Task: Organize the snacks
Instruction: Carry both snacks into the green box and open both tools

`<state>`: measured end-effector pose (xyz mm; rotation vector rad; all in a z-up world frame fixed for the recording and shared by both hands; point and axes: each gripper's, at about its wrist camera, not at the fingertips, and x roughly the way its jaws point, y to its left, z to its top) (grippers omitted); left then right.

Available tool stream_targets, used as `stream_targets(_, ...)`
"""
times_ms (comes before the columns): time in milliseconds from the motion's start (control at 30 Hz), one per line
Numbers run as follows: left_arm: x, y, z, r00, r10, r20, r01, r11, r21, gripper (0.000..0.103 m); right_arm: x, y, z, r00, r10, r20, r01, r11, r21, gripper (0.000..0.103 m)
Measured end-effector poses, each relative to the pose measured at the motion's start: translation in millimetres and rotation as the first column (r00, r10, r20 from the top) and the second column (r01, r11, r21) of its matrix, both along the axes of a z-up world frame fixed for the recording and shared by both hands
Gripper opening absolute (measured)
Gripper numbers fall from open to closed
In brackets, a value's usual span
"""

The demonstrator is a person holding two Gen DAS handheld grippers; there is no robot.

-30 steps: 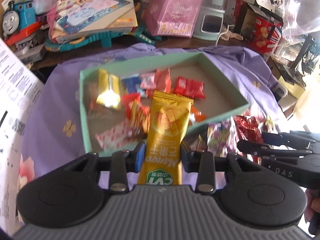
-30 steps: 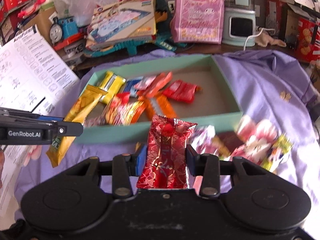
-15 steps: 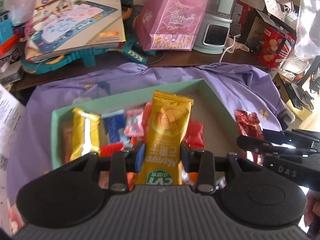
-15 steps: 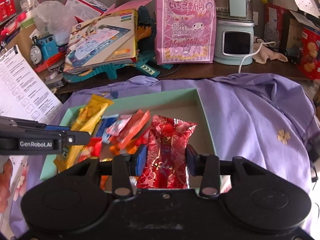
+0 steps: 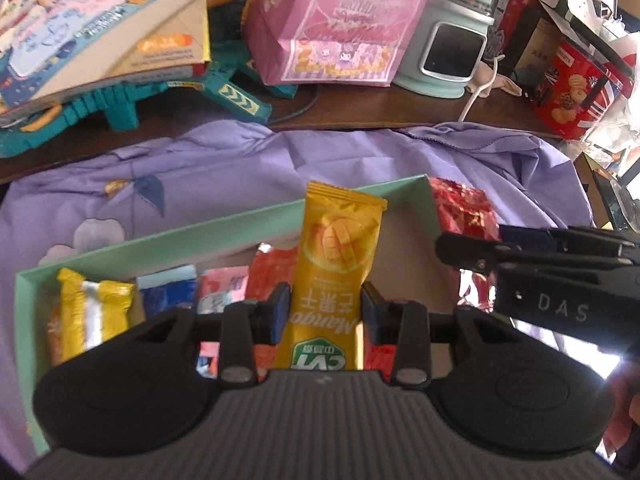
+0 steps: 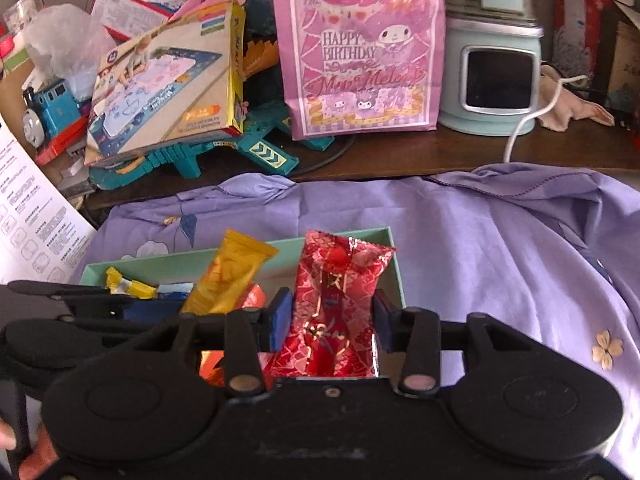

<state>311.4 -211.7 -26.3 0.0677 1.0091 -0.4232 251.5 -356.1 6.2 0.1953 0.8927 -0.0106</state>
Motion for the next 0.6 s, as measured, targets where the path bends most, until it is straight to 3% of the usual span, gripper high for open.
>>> stream_targets(33, 2, -2, -3, 1.000, -0.002, -0.001, 0.002, 1.000, -0.002, 0.041, 4, -1, -2, 1.000, 0.002, 0.006, -0.002, 1.000, 0.000, 0.056)
stream_targets(67, 2, -3, -4, 1.000, 0.001, 0.003, -0.001, 1.000, 0.000, 0.051, 7, -3, -2, 1.000, 0.000, 0.011, 0.000, 1.000, 0.004, 0.067)
stream_targets(167, 1, -5, -6, 1.000, 0.014, 0.024, -0.014, 1.000, 0.016, 0.078, 5, -5, 1, 0.998, -0.037, 0.050, 0.038, 0.999, -0.010, 0.083)
stream_targets(233, -1, -6, -6, 0.999, 0.014, 0.031, -0.015, 0.999, 0.029, 0.082, 1, -6, 3, 0.997, -0.046, 0.059, 0.047, 0.999, -0.009, 0.084)
stream_targets(367, -9, -3, -1, 0.999, 0.016, 0.039, -0.018, 0.999, 0.045, 0.091, -13, -4, 8, 0.996, -0.057, 0.069, 0.059, 0.998, -0.025, 0.099)
stream_targets(600, -36, 2, 16, 0.998, 0.010, 0.054, -0.013, 0.998, 0.059, 0.097, -45, 6, 23, 0.996, -0.052, 0.079, 0.055, 0.998, -0.043, 0.100)
